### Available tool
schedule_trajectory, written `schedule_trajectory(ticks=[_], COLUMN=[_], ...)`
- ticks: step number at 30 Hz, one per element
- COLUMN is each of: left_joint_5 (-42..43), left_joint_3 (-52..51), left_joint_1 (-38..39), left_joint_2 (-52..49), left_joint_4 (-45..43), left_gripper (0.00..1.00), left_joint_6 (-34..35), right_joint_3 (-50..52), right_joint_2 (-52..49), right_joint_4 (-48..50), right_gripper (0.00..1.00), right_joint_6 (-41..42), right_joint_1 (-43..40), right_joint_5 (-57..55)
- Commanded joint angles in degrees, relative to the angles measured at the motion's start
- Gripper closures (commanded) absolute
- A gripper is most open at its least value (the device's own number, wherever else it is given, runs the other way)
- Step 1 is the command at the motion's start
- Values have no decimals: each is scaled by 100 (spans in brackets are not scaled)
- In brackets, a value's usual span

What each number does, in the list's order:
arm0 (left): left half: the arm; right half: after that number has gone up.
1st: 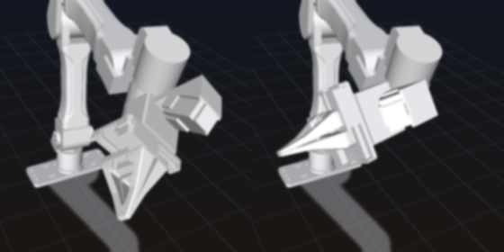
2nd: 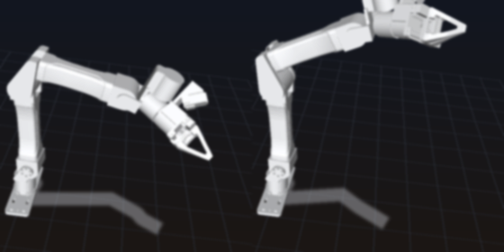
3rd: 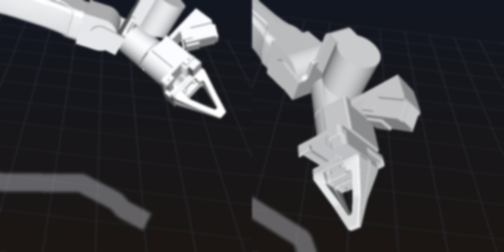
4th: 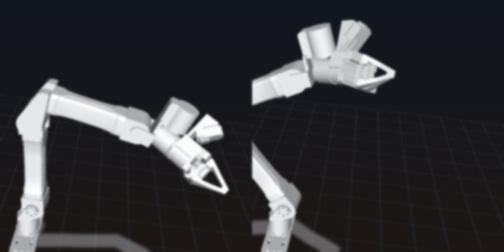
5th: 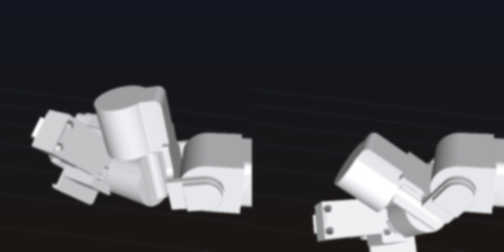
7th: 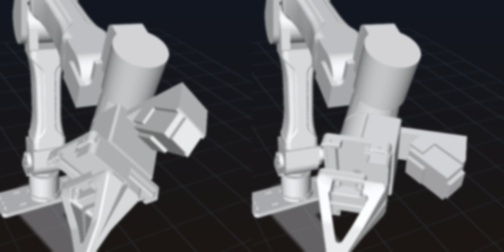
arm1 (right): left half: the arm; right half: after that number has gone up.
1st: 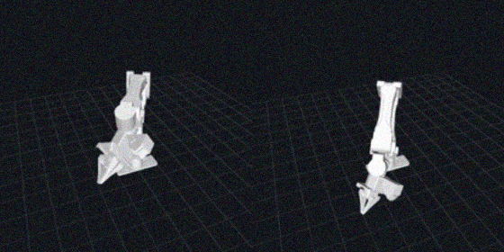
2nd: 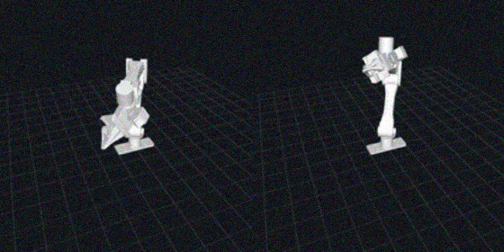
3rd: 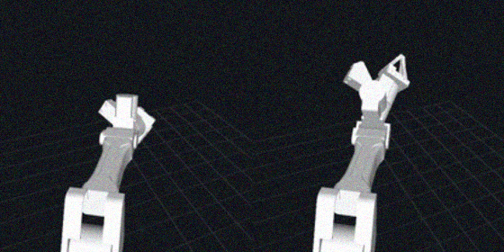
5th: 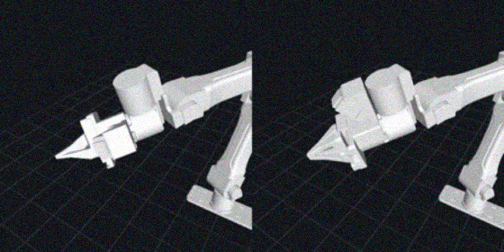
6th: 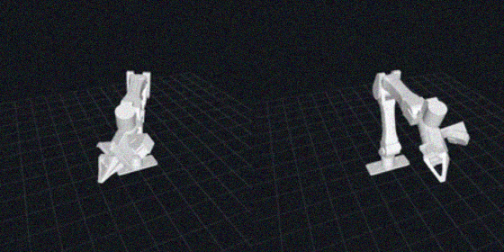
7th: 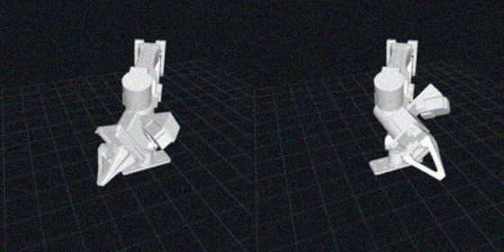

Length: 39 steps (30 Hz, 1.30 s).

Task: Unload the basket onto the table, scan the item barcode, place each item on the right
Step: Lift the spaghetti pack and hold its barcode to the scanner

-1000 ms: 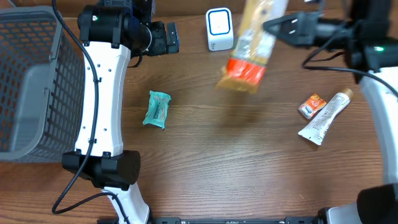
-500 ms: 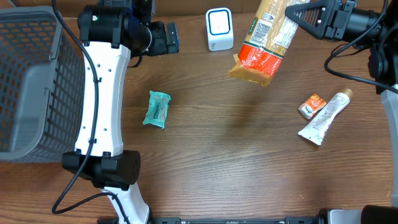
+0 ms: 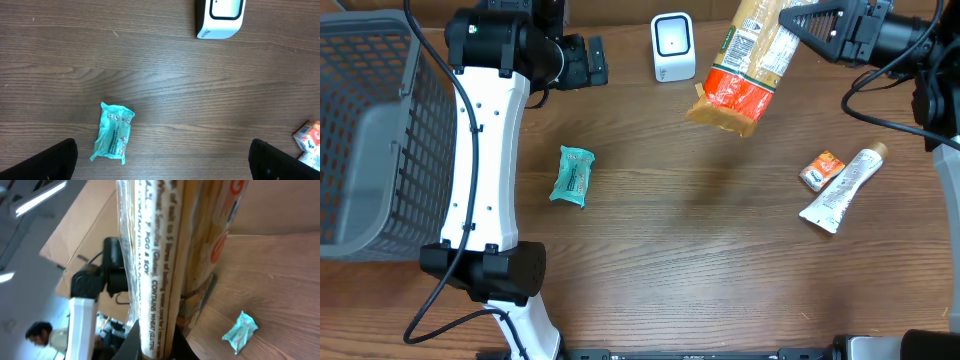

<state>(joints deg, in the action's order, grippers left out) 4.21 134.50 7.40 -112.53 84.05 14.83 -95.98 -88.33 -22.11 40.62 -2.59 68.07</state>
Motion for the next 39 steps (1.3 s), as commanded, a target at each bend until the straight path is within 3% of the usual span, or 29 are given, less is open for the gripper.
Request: schedule_trajectory(ticks=[1, 6, 11, 15, 19, 30, 35, 39], left_joint_5=[-17, -17, -17, -17, -20, -17, -17, -17], left_joint_3=[-20, -20, -20, -20, -20, -20, -20, -20], left_joint_1=[11, 11, 13, 11, 13, 13, 13, 13], left_joint_2=[-39, -39, -39, -39, -39, -39, -39, -39], left_joint_4=[-7, -7, -7, -7, -7, -7, -7, -7], left_gripper=[0, 0, 0, 0, 0, 0, 0, 0], left_joint_6=[-68, -68, -68, -68, -68, -68, -68, -68], right_joint_3=[-153, -155, -160, -160, -160, -160, -160, -160], right_joint_2=[282, 282, 243, -131, -804, -2981, -3604, -3777], right_joint_4=[-223, -1370, -1674, -1172, -87, 3615, 4009, 4037], right_gripper=[96, 96, 96, 96, 96, 96, 96, 96], right_joint_6=[-240, -1093, -1869, -2892, -4015, -6428, -7462, -7519], right_joint_1=[-7, 208, 986, 1878, 2494, 2889, 3038, 3139], right_joint_5=[-562, -2522, -5296, -7818, -9331, -9635, -9652, -9659])
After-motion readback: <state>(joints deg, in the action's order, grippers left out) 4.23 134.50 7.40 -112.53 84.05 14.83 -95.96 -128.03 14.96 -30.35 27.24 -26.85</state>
